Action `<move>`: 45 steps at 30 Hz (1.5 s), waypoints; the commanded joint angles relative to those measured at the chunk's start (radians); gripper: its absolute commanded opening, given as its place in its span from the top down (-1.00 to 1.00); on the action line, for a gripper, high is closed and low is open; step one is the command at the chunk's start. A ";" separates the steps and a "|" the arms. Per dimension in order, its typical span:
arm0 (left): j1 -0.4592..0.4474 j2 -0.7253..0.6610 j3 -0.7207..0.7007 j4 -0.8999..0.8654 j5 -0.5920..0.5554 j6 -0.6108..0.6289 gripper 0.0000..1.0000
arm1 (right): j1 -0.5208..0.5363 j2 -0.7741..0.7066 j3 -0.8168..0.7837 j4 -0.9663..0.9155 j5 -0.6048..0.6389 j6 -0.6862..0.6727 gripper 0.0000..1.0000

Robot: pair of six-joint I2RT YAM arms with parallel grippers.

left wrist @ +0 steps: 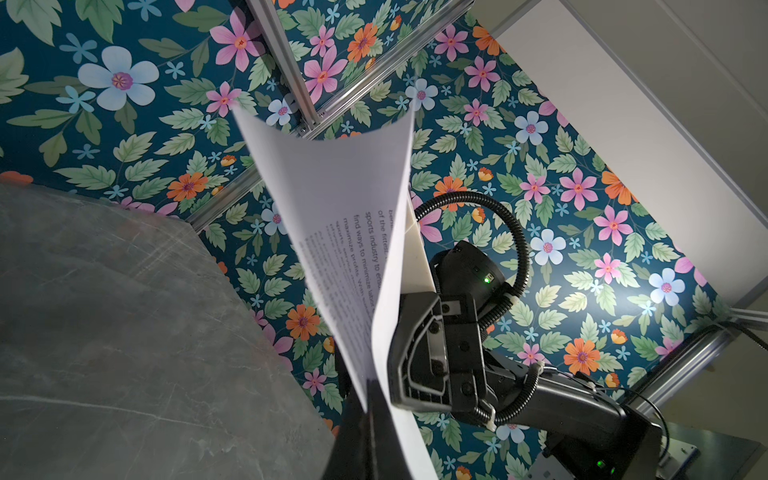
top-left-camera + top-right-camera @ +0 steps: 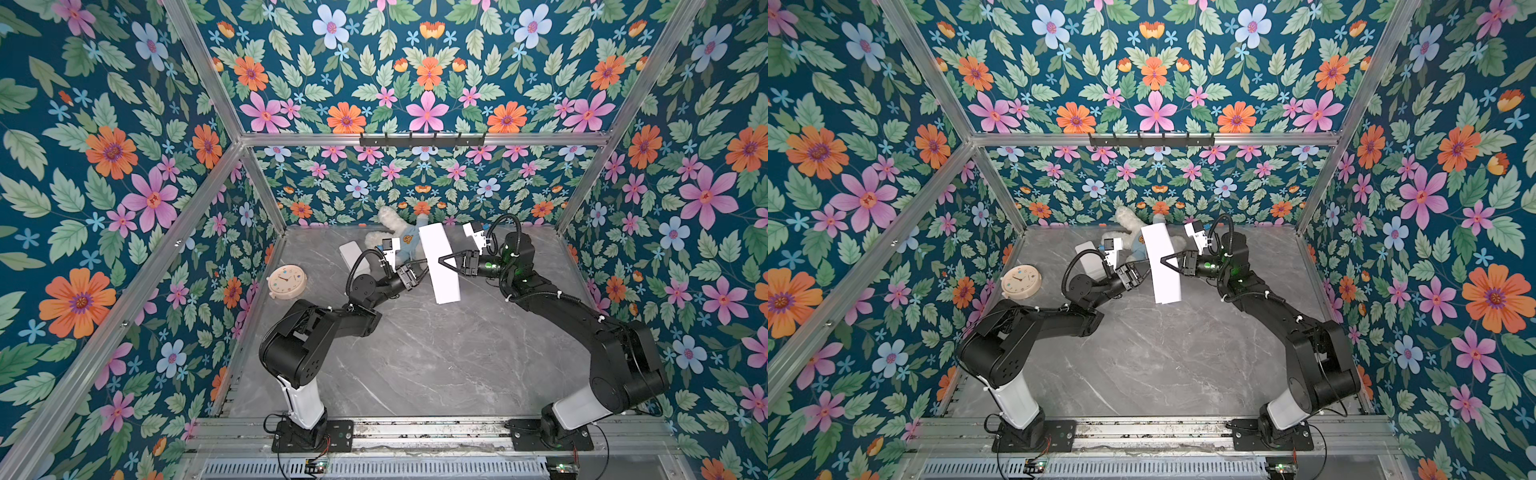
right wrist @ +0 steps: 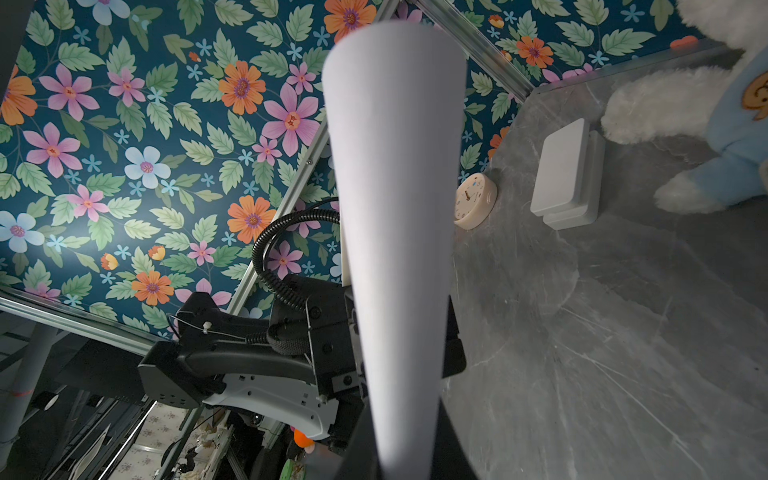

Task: Fold the rectangular paper in half along the long edge
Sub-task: Fold the paper.

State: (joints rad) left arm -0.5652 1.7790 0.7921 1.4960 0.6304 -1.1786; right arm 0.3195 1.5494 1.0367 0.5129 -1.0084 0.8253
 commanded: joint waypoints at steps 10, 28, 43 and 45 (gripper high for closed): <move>-0.001 -0.008 0.009 0.042 0.013 0.002 1.00 | 0.000 -0.006 0.010 -0.029 -0.024 -0.037 0.69; -0.001 -0.005 0.001 0.049 0.012 0.002 1.00 | 0.001 0.009 0.004 0.074 -0.016 0.038 0.81; 0.001 -0.012 -0.004 0.050 0.008 0.005 1.00 | 0.001 -0.005 -0.001 0.047 -0.026 0.010 1.00; 0.001 -0.012 -0.005 0.050 0.007 0.006 1.00 | 0.000 -0.008 -0.001 0.036 -0.028 0.005 1.00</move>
State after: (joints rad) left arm -0.5652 1.7744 0.7887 1.4967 0.6296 -1.1751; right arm 0.3195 1.5547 1.0348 0.5289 -1.0222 0.8425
